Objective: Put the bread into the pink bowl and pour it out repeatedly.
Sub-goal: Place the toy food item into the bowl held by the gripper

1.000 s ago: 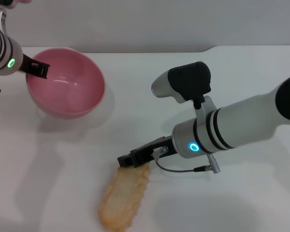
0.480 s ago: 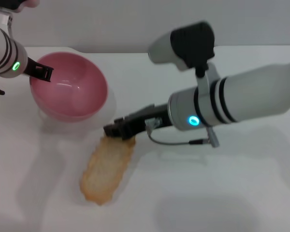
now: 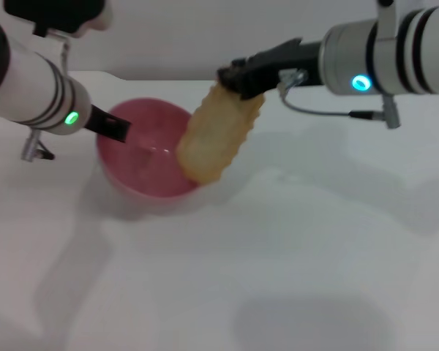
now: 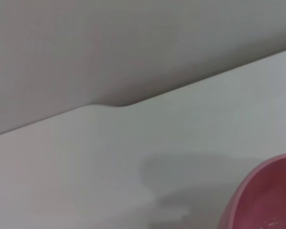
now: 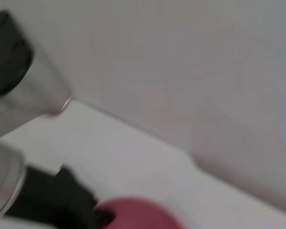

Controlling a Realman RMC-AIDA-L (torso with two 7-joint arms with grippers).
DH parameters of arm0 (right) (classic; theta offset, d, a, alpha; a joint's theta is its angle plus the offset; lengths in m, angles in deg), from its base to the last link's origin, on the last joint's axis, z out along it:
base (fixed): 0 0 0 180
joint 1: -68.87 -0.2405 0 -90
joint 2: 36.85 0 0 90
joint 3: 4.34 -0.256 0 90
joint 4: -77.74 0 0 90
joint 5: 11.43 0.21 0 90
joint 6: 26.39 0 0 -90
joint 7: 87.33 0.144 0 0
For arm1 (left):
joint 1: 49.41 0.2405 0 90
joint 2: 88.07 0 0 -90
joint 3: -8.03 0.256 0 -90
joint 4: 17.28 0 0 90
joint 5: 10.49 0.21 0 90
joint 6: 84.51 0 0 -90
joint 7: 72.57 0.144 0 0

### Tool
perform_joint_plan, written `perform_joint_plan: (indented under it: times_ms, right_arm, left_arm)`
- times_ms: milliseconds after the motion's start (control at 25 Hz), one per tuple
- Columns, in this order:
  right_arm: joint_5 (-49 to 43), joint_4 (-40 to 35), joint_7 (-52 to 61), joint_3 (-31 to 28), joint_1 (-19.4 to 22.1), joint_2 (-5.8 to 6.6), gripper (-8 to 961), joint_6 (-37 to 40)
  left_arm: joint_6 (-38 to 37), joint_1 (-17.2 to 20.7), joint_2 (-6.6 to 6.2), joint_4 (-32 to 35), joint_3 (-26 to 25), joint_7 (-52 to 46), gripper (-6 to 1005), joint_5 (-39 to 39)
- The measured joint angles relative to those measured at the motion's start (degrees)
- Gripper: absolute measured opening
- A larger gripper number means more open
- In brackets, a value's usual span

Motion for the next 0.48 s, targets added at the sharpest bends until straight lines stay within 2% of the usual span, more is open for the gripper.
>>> perform_joint_plan:
  times_ms: [200,480]
  right_arm:
    - [-2.2,-1.1,0.6,-0.5,0.2,0.0,196,0.0]
    - [-2.7,2.6,0.6,0.0,-0.2,-0.1,137,1.9]
  left_arm:
    - [-0.4,-1.1,0.12,0.5,2.7,-0.2,44,-3.4]
    - [-1.6,-1.7,0.18,1.2,3.5,-0.4,44,-6.4]
